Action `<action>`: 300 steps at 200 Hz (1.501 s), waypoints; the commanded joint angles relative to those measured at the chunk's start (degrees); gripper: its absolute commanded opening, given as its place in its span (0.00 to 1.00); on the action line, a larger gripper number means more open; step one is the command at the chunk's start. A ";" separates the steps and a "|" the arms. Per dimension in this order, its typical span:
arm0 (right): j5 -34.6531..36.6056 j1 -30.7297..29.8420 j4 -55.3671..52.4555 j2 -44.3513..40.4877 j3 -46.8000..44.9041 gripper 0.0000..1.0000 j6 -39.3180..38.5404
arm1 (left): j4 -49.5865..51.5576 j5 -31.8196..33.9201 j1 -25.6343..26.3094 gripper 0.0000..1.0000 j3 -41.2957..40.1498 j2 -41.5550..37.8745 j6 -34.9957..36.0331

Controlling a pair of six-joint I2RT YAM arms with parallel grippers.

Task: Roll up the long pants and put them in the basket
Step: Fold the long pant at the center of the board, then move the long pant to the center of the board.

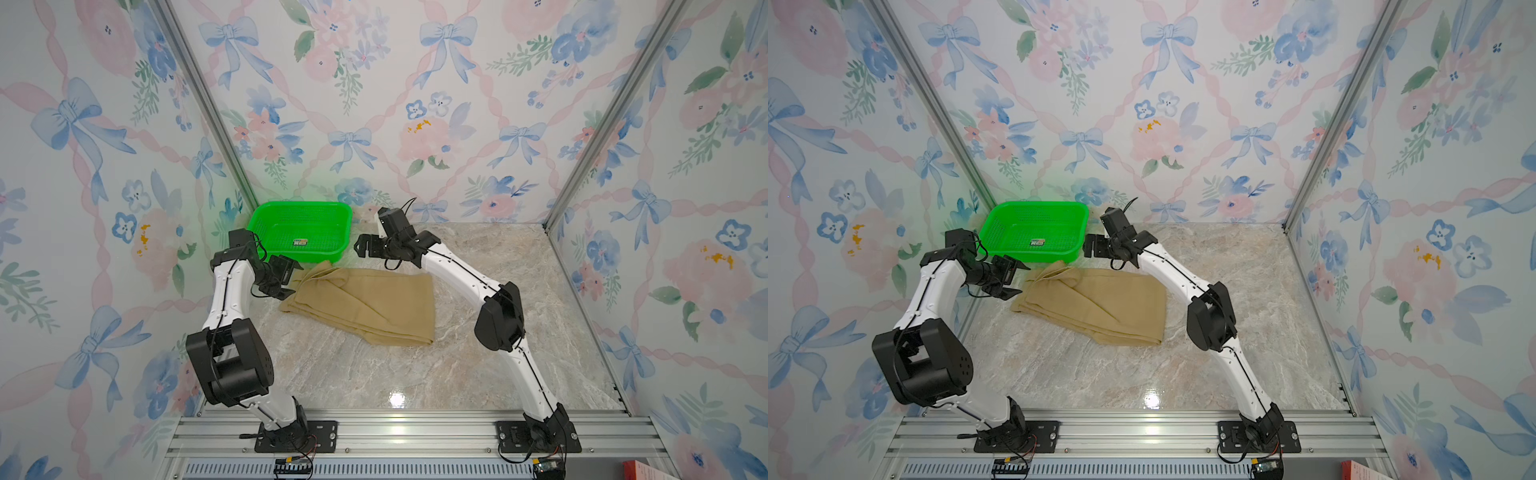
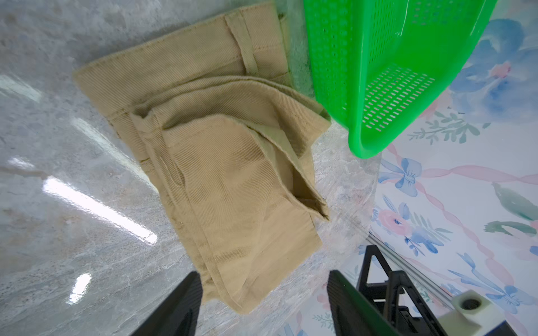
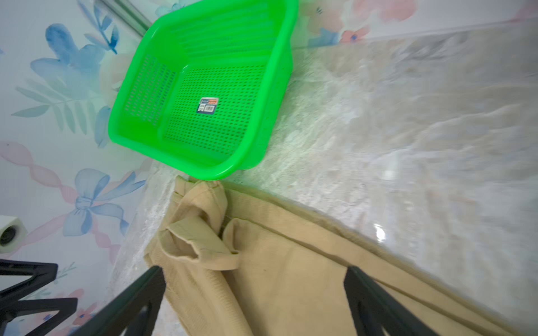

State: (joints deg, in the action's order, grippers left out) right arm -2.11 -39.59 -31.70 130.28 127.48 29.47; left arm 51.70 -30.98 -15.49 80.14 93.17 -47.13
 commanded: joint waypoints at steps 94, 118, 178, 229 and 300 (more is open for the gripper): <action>3.86 11.69 0.45 -11.07 -32.44 0.88 -1.62 | -3.85 -3.05 14.05 0.71 5.16 12.29 -2.96; 2.81 12.60 0.77 -7.45 -31.31 0.85 -0.09 | -3.79 -3.20 14.86 0.71 5.75 12.64 -3.42; 0.33 12.66 1.27 -3.33 -29.62 0.53 2.81 | -3.03 -3.07 15.87 0.71 8.13 13.12 -3.82; -1.19 13.41 0.53 -3.49 -31.18 0.00 5.19 | 1.13 -5.12 21.02 0.73 16.99 18.65 -3.79; 1.80 20.62 5.69 -20.53 -52.77 0.00 8.00 | 6.80 -6.48 27.81 0.57 32.69 26.95 -5.19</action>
State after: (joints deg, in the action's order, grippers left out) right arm -4.67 -22.17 -23.62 116.01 79.90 36.47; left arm 53.12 -36.16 10.72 107.35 114.98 -51.96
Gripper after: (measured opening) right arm 0.053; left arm 0.375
